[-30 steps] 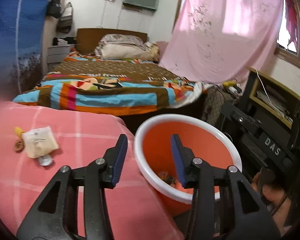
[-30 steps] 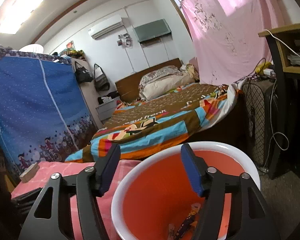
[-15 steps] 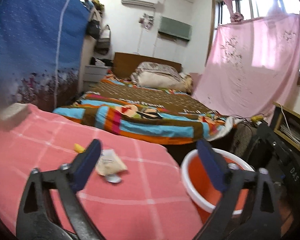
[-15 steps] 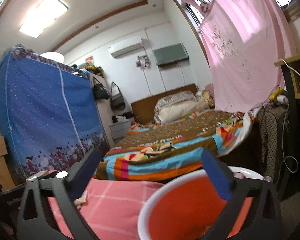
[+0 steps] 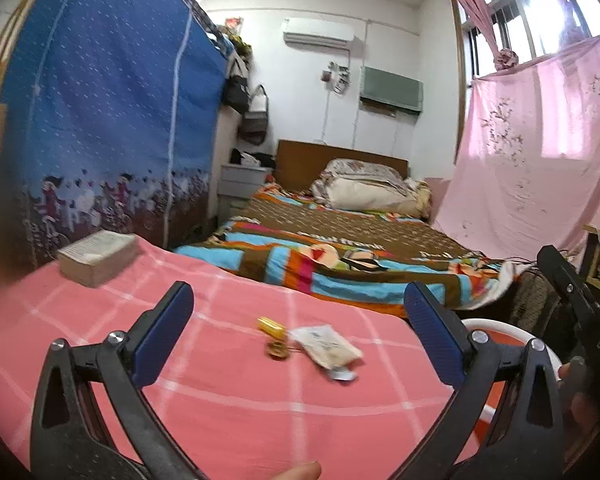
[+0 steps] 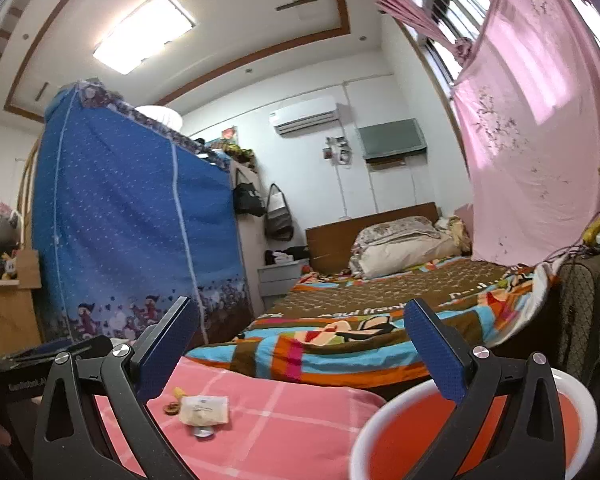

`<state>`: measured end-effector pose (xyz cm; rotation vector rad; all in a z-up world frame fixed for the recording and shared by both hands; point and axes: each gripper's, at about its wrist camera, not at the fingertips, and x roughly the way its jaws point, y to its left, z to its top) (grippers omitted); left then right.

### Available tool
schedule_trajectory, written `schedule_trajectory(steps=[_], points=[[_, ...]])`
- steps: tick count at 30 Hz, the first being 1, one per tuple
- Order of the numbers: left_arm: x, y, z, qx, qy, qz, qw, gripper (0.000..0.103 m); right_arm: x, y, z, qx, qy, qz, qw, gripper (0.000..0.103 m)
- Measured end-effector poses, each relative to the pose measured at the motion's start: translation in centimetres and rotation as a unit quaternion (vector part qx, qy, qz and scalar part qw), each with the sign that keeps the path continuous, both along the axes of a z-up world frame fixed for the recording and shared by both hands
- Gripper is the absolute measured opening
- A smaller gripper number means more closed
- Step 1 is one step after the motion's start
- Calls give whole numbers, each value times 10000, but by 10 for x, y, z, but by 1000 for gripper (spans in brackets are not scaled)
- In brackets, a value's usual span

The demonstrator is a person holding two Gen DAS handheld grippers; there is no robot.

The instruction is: Collect trash

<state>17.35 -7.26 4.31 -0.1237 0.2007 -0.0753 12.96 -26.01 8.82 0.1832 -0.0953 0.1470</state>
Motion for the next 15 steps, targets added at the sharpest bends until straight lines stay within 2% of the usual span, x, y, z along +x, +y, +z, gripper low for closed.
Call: schedule_trajectory(steps=[9,15], points=[[-4,28,2,310,-278,367,9985,103,16,36,-2,-222,-10,246,9995,103],[-2,41,1,556,-313,479,9968,103,37,56,-9,-315,299,470,9980,103]])
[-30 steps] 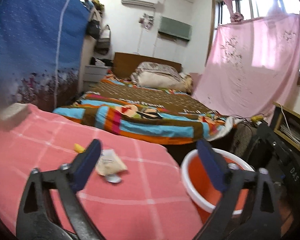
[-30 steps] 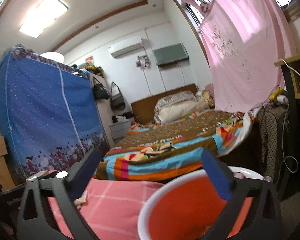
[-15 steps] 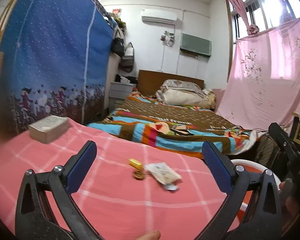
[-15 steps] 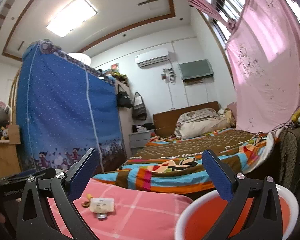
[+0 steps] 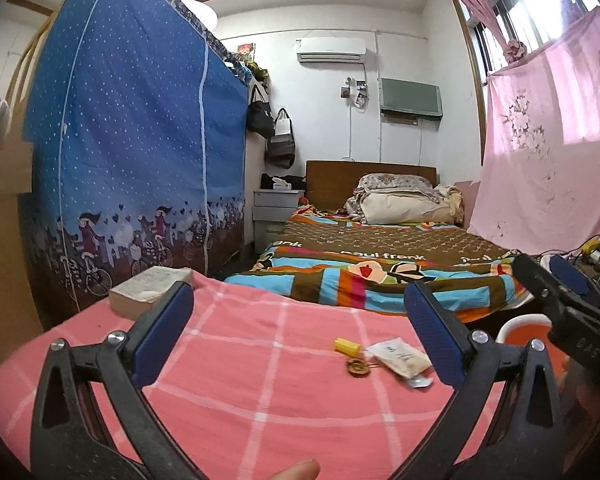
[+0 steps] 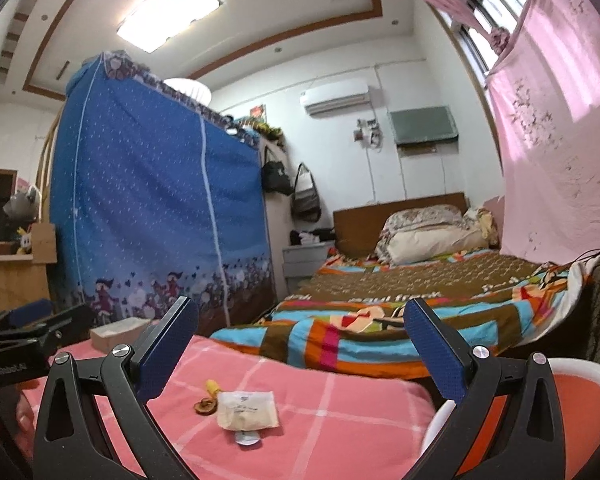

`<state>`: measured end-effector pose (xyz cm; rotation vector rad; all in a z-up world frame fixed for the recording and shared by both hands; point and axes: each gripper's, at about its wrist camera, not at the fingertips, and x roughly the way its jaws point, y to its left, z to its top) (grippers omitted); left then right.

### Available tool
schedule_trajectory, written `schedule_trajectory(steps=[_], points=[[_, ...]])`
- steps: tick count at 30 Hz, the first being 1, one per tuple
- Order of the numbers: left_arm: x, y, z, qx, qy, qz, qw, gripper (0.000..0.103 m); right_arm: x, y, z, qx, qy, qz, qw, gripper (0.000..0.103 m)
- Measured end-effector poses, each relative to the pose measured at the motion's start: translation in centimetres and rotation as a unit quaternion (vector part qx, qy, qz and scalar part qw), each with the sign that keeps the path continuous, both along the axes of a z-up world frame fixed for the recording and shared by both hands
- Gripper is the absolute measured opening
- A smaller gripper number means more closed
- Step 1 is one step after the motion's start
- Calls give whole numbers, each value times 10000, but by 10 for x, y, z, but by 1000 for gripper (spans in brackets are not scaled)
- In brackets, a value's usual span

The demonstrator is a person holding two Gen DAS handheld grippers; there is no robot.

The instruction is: Collect trash

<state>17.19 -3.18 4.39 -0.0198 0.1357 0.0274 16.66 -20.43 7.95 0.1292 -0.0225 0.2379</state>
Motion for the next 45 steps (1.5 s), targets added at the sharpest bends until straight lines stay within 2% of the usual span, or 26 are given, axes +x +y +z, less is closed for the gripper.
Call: schedule_trajectory(steps=[4,7,13,16,17,18,25,29,30,32,37,40,45], points=[[8,5,-4,105,131,11,9999,103,16,13,-5,-199,354,107,9991,103],[20,10,-10,91,429,-30,9990,103,35,25,-11,-547,948,171,9938,103],[46,20,-24,-264,1201,-104,9924,103,69,38,-26,-833,1976,419,9758,102],[57,24,-32,-409,1566,-98,9868,100,85,45,-38,-956,2473,762,9612,96],[60,24,-34,-448,1662,-121,9850,99,89,49,-41,-1007,2581,829,9573,90],[64,25,-37,-506,1790,-170,9824,97,92,52,-44,-1079,2693,913,9526,86],[78,20,-49,-622,2374,-563,9678,77,104,66,-59,-1329,3187,1282,9297,76],[85,14,-53,-602,2605,-802,9602,69,110,61,-64,-1147,3434,1511,9198,58],[87,13,-54,-604,2648,-853,9586,66,111,60,-65,-1101,3463,1536,9189,54],[89,10,-56,-625,2755,-980,9542,64,111,57,-64,-1018,3460,1565,9195,51],[98,4,-57,-677,2946,-1207,9455,57,110,56,-60,-966,3366,1586,9232,37],[102,-5,-60,-668,3088,-1375,9388,51,110,49,-57,-800,3302,1477,9289,24],[109,-24,-59,-520,3186,-1502,9345,49,110,34,-55,-391,3233,1403,9350,14]])
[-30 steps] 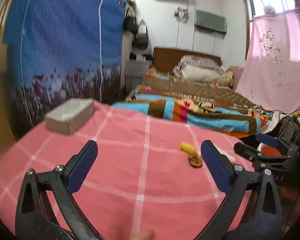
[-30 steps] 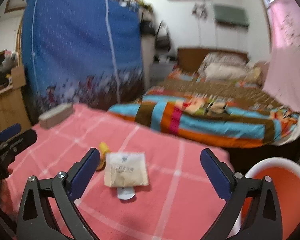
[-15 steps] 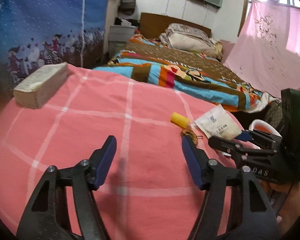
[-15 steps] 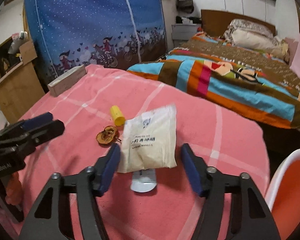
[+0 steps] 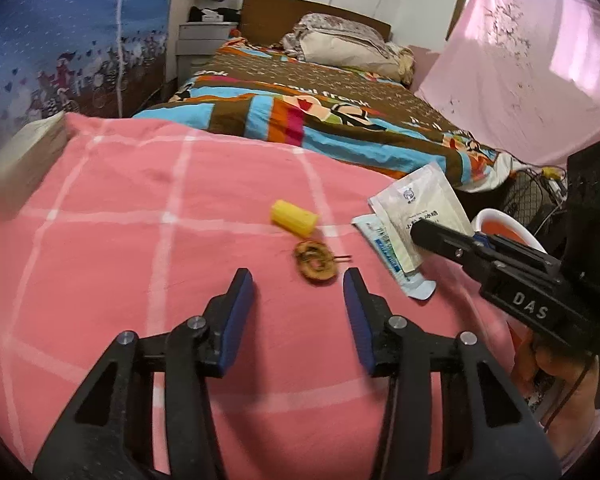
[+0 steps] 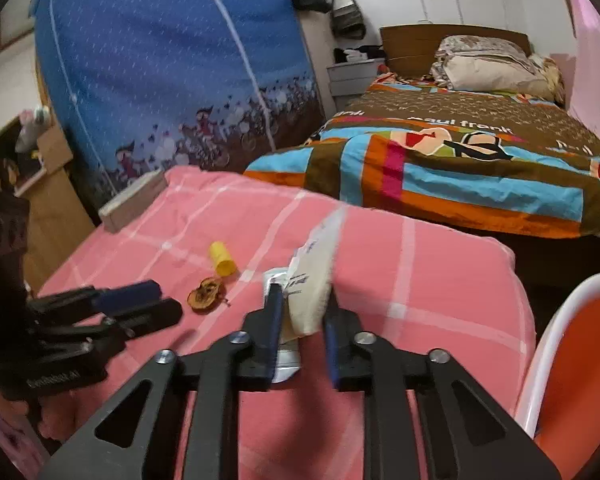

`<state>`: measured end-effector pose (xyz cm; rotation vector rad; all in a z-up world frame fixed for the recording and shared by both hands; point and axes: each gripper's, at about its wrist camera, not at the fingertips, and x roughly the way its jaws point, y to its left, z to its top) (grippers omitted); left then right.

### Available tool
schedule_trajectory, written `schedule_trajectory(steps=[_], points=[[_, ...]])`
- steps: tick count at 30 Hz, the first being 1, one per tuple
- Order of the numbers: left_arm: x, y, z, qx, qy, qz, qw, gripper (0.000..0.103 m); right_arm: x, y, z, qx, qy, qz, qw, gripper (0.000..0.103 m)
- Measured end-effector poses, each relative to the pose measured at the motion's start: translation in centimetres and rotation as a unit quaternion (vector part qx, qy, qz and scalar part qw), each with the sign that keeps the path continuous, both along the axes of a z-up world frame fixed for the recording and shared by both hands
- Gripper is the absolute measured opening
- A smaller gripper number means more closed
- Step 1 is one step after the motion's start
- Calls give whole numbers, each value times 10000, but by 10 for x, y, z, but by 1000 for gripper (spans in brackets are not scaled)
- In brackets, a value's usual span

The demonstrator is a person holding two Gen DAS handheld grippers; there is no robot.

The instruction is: Collect trash

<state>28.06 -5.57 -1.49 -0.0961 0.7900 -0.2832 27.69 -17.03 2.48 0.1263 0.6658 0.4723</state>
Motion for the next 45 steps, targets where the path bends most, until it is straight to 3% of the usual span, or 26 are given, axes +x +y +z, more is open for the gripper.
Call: schedule_trajectory(steps=[8,10,16,17,21,26,31,33,35,45], points=[[13,-26,-4,559,114,49,9984,36,-4,-12,5,-4,-118,-170,9998,12],[13,-27,-4,597,109,34,9982,27,-4,-15,4,-14,-93,-162,9998,12],[12,-23,-3,552,90,43,9984,26,-4,-22,-3,-35,40,-188,9998,15],[11,-22,-3,537,86,50,9985,26,-5,-23,-3,-67,46,-215,9997,17],[7,-19,-3,428,69,102,9990,26,-9,-24,-1,-206,-77,-388,9990,47],[-1,-10,-3,302,38,214,9993,26,-9,-23,-1,-444,-136,-550,9974,47],[-5,-5,-2,255,-5,373,9990,26,-13,-7,1,-1082,-397,-630,9913,47],[-4,-3,-4,199,24,390,9990,26,-14,-3,0,-1231,-456,-604,9895,53],[-3,-4,-6,195,31,390,9990,26,-10,-2,-3,-1234,-388,-531,9902,61],[-6,-11,-10,391,-42,347,9986,31,-8,-6,-4,-1223,-356,-653,9897,68]])
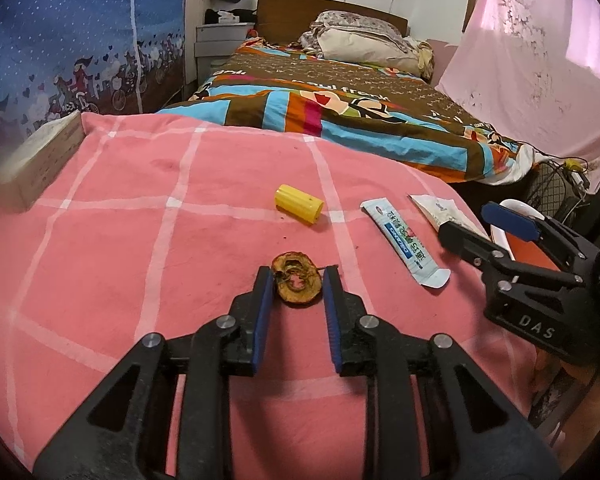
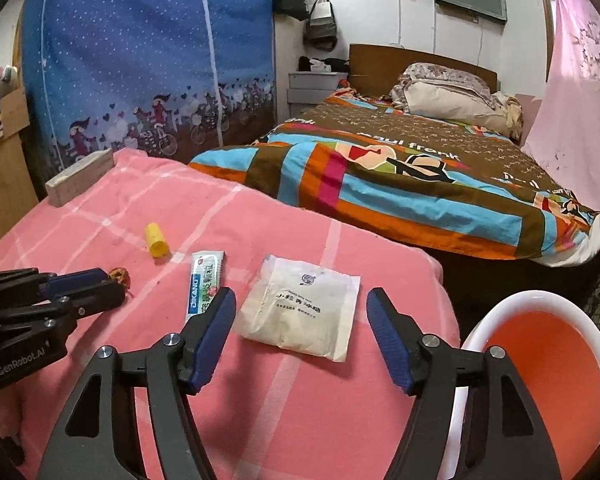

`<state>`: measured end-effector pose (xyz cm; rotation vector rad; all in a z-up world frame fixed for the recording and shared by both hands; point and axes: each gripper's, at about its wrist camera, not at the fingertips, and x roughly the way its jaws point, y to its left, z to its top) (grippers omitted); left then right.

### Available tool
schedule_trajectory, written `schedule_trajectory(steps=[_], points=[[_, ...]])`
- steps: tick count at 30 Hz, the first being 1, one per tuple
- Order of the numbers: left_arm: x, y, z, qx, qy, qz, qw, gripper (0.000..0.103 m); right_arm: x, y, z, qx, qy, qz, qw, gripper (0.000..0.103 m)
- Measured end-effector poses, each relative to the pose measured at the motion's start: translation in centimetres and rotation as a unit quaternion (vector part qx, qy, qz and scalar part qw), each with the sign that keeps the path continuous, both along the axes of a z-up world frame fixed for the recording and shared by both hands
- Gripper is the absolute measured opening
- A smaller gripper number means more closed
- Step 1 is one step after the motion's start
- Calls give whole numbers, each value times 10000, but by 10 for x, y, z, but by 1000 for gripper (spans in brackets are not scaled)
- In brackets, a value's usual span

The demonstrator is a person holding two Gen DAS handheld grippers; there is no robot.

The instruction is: Collect trash

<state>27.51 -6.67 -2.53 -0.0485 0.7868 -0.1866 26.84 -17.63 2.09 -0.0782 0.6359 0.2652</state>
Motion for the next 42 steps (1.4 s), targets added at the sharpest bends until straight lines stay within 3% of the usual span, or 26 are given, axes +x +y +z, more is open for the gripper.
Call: schedule_trajectory(steps=[4,10,19,33,41,42], points=[[-1,-3,-1,85,-28,-70,9999,36,7,3,-6,-35,224,107,9997,68],[-2,-4,-2,102,-64,-92,9999,36,13,-3,-13,223,498,173,9984,67],[-3,-5,-2,107,-100,-87,9999,35,13,-11,-12,501,527,194,9972,62],[-4,-5,-2,104,-99,-85,9999,35,12,-12,-9,714,482,212,9961,67],[-4,-5,-2,107,-101,-86,9999,35,15,-8,-11,502,519,154,9973,66],[-3,-5,-2,102,-100,-86,9999,35,15,-7,-11,456,522,161,9975,62]])
